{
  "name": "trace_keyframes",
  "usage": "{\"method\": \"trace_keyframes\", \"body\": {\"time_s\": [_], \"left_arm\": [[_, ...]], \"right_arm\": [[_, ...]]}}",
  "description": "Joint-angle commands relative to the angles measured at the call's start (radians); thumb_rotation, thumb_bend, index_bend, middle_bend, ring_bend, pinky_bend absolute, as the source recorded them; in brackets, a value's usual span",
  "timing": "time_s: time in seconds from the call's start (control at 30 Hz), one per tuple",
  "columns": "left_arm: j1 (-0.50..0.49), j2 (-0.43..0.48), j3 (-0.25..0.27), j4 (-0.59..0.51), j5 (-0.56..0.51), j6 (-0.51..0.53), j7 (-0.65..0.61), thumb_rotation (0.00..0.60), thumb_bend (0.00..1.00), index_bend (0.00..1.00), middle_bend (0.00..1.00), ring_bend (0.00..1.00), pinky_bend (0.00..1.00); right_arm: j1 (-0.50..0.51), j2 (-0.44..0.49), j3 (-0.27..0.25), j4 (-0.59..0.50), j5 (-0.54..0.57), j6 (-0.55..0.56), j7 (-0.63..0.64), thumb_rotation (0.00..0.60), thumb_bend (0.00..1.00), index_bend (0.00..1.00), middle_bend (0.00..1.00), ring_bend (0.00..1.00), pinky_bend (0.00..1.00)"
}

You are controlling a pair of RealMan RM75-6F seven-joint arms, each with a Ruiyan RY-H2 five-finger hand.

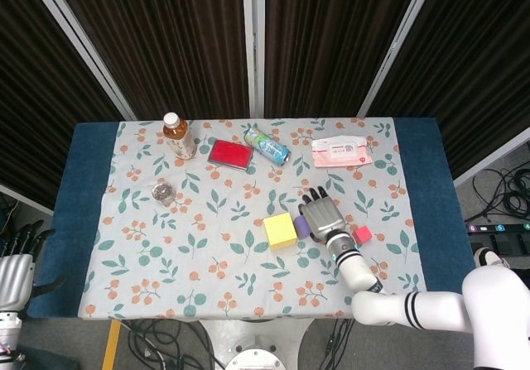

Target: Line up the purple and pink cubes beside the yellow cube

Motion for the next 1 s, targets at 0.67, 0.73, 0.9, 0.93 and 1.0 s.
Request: {"method": "trace_keyframes", "body": {"time_s": [0.67,0.73,0.9,0.93,1.0], "left_arm": [[0.006,-0.003,0.003,0.018,-0.007,-0.002,-0.017,0.6,0.03,0.25,0.18,0.09,0.13],[0.006,-0.004,0.004,0.02,-0.005,-0.001,-0.018,0.6,0.03,0.25,0.18,0.09,0.13],[0.005,-0.006,0.003,0.024,-0.004,-0.002,-0.023,0.6,0.03,0.25,0.18,0.09,0.13],[0.006,-0.006,0.003,0.025,-0.004,-0.002,-0.024,0.6,0.03,0.25,0.18,0.09,0.13],[0.007,-0.007,0.004,0.027,-0.003,-0.002,-0.025,0.6,0.03,0.25,0.18,0.09,0.13]], "right_arm": [[0.008,-0.025,0.003,0.02,-0.001,0.007,0.007,0.6,0.2,0.39,0.14,0.0,0.0],[0.008,-0.025,0.002,0.019,-0.002,0.009,0.007,0.6,0.2,0.38,0.14,0.0,0.0],[0.009,-0.025,0.0,0.014,-0.001,0.01,0.004,0.6,0.2,0.34,0.14,0.0,0.0],[0.008,-0.026,0.0,0.013,-0.001,0.011,0.004,0.6,0.2,0.33,0.14,0.0,0.0],[0.009,-0.026,0.0,0.011,-0.001,0.012,0.004,0.6,0.2,0.33,0.13,0.0,0.0]]}}
